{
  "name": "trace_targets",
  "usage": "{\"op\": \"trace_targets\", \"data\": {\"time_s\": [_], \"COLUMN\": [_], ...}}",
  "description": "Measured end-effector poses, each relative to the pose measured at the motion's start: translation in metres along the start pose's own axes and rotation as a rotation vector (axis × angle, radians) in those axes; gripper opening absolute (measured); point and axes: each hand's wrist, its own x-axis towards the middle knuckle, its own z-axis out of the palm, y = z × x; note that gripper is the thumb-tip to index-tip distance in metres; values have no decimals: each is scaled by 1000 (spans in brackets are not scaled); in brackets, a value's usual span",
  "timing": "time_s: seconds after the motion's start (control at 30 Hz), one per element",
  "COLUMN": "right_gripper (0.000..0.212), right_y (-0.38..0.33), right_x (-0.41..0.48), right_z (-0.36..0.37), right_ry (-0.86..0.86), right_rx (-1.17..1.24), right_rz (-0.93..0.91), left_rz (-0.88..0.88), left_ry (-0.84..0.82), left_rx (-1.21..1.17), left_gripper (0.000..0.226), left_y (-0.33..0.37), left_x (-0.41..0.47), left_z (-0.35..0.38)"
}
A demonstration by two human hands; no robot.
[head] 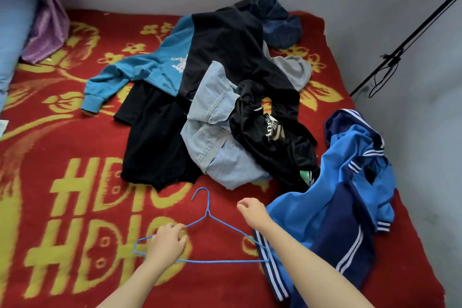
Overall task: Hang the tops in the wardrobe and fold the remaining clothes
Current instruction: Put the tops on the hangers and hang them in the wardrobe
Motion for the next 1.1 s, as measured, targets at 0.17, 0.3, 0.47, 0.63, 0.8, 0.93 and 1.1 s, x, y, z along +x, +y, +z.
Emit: {"op": "trace_targets", "data": {"time_s": [0.17,0.3,0.47,0.63,0.8,0.93,1.1], "right_gripper": [32,25,38,75,73,34,40], "right_y": [34,69,112,137,141,125,110], "right_x": [69,123,175,200,194,169,137], "right_z": [-93,-152,-172,-160,-135,-102,-63], "right_ry": [314,542,494,397,371,345,448], "right_rx": [14,43,-11,158,527,430,182], "right_rz": [165,304,362,476,402,318,323], "left_rz": [74,130,93,38,3,-25,-30], "left_ry": [36,89,156,176,139,108,89], "left_rx": [-20,-78,-166,-213,-230,-274,-314], "left_gripper": [31,29,27,23,23,21,23], "left_y": [20,35,31,15,4,5,13], "left_x": [49,93,138,156,151,141,124], "left_z": [-5,-11,-13,-9,-4,-3,-9]}}
